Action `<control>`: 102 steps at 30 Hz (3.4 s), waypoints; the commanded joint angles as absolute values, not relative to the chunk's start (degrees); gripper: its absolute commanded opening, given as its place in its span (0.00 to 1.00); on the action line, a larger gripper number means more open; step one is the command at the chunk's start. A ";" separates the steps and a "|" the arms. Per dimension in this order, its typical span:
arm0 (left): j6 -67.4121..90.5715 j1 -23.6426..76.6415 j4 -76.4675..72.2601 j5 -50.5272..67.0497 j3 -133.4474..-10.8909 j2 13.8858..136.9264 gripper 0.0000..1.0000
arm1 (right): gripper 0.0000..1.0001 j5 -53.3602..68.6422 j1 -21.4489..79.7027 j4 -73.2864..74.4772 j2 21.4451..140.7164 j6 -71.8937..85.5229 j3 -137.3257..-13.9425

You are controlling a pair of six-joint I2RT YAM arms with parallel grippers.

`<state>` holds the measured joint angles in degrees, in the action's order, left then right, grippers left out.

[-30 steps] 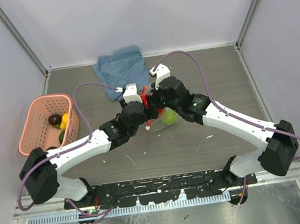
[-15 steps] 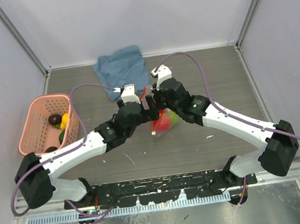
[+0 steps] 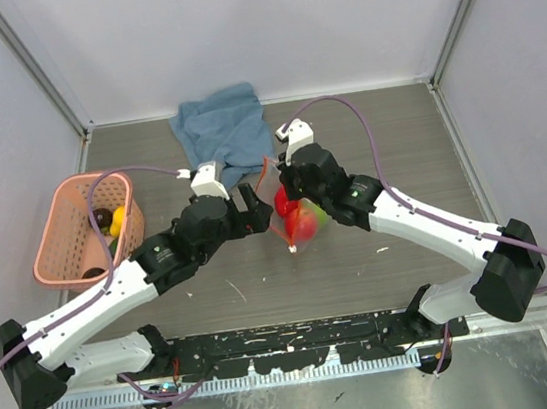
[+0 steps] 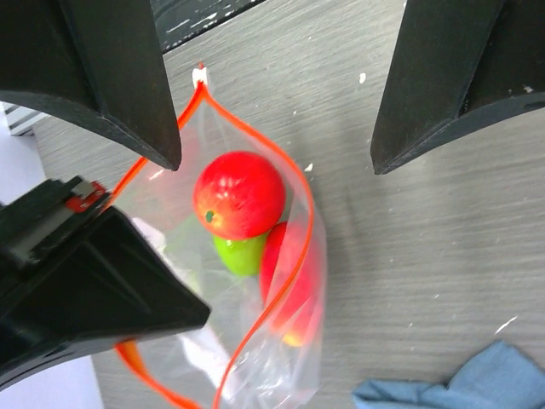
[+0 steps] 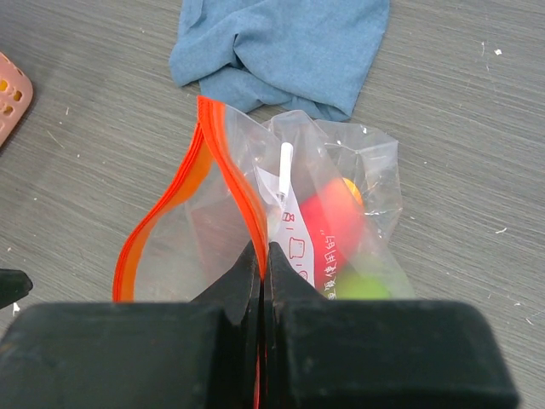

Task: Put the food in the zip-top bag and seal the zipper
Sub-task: Place the fake fruit in the zipper food storage bag, then adjust the zipper food storage bag at the center of the board.

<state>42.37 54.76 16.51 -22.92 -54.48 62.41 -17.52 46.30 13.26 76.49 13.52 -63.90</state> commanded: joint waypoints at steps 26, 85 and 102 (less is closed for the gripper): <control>36.56 54.58 20.70 -25.97 -67.68 73.80 0.00 | 0.03 -27.52 46.53 11.79 68.61 8.53 -62.18; 22.45 54.50 26.73 -23.48 -78.67 77.36 0.00 | 0.39 -27.27 45.86 26.42 72.92 12.34 -69.93; 22.62 54.58 26.90 -23.80 -78.64 78.20 0.00 | 0.08 -34.95 45.80 24.58 70.89 11.57 -65.13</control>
<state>21.91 54.68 29.87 -23.57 -76.38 78.22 -31.07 46.00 27.55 74.70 11.90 -64.47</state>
